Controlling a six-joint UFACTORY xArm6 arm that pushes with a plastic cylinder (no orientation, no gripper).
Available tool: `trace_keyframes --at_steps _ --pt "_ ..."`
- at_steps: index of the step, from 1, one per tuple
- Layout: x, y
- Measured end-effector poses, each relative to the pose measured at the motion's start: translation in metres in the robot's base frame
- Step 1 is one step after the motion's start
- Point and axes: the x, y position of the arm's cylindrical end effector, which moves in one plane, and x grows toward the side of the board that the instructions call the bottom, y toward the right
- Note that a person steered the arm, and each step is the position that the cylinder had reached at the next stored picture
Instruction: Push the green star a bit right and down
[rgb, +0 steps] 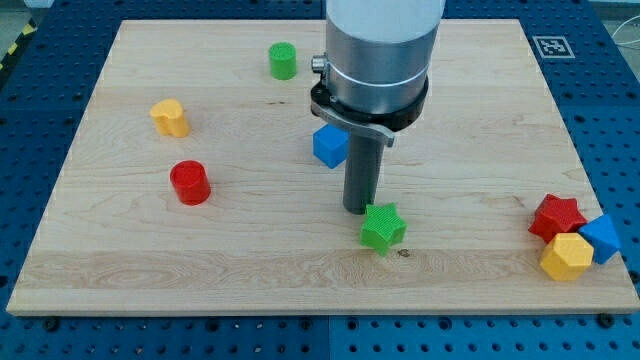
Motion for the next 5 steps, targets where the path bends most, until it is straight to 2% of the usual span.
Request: trace_keyframes --at_steps 1,3,5 --pt "0.018 -0.006" --pt "0.021 0.001" --pt "0.024 0.038"
